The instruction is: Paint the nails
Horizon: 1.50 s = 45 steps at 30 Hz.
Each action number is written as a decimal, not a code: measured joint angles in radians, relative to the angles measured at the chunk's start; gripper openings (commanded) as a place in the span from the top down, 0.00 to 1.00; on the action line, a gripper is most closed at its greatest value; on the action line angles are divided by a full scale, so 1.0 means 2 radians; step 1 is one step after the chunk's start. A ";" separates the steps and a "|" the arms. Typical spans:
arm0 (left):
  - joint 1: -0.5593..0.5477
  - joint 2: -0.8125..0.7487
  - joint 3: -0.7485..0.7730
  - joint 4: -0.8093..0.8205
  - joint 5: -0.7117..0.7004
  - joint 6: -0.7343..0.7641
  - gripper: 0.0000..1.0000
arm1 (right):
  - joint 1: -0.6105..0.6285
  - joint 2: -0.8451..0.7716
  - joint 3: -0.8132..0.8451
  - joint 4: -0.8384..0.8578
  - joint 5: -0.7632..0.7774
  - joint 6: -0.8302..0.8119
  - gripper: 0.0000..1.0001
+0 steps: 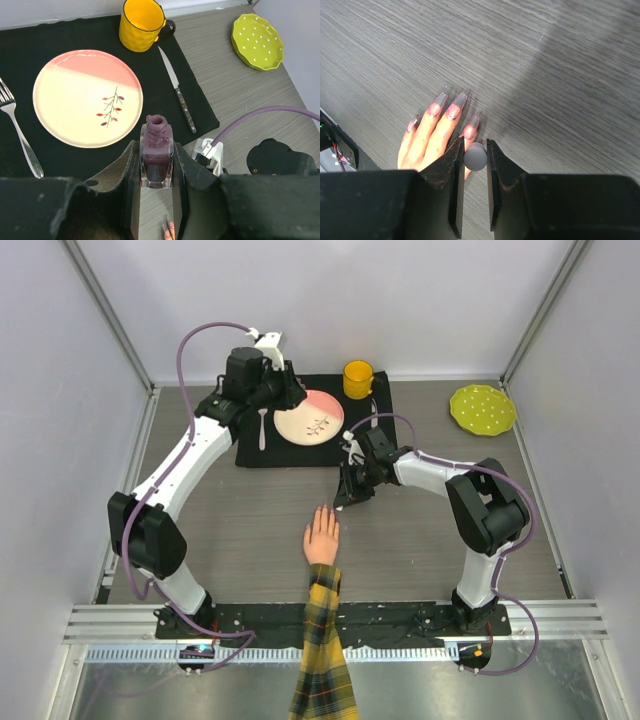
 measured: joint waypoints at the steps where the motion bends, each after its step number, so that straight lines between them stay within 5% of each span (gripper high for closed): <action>1: 0.000 0.000 0.000 0.000 0.000 0.000 1.00 | 0.000 0.000 0.000 0.000 0.000 0.000 0.99; 45: 0.003 -0.004 -0.012 0.002 0.000 -0.004 1.00 | -0.002 -0.024 -0.021 0.005 0.005 0.002 0.99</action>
